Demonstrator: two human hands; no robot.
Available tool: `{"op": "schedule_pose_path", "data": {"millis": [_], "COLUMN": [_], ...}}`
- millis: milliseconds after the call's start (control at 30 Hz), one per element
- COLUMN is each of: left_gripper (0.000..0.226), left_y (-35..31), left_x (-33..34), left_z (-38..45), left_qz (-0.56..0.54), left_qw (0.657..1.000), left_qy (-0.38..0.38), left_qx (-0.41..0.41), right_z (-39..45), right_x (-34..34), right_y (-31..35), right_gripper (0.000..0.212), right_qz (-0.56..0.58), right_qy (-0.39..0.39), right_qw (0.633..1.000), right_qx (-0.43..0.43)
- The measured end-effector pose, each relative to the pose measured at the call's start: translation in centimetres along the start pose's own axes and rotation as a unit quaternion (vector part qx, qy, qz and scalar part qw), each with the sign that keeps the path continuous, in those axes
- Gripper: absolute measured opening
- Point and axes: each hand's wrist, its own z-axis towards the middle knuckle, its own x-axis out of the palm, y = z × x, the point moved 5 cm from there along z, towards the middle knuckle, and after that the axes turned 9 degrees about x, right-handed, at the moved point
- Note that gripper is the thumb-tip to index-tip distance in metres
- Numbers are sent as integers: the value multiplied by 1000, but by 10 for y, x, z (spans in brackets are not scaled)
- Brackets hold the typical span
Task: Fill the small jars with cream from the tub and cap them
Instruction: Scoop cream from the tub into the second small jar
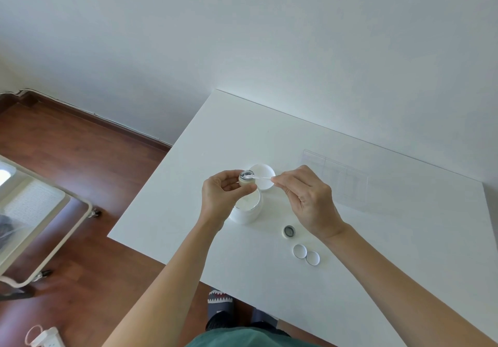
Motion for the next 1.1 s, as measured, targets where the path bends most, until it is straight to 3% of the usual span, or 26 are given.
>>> {"op": "schedule_pose_path", "data": {"millis": [133, 200, 300, 400, 600, 767, 1100], "left_gripper": [35, 35, 36, 37, 36, 38, 38], "left_y": [0, 0, 2, 4, 8, 12, 17], "left_x": [-1, -3, -7, -14, -30, -44, -58], "left_z": [1, 1, 0, -1, -7, -12, -16], "left_qz": [0, 1, 5, 8, -12, -49, -47], "left_qw": [1000, 1000, 1000, 1000, 1000, 999, 999], "left_qy": [-1, -3, -9, -5, 5, -4, -9], "left_qx": [4, 6, 12, 19, 26, 15, 2], "right_z": [4, 7, 7, 3, -1, 5, 1], "right_x": [-8, -13, -10, 4, 53, 86, 118], "right_y": [0, -6, -23, -37, -32, -27, -24], "right_gripper": [10, 9, 7, 7, 13, 18, 19], "right_qz": [21, 78, 182, 173, 40, -39, -90], "right_qy": [-35, -63, -80, -43, 108, 182, 290], "right_qw": [998, 988, 940, 918, 951, 958, 913], "right_qx": [42, 117, 277, 354, 287, 220, 273]}}
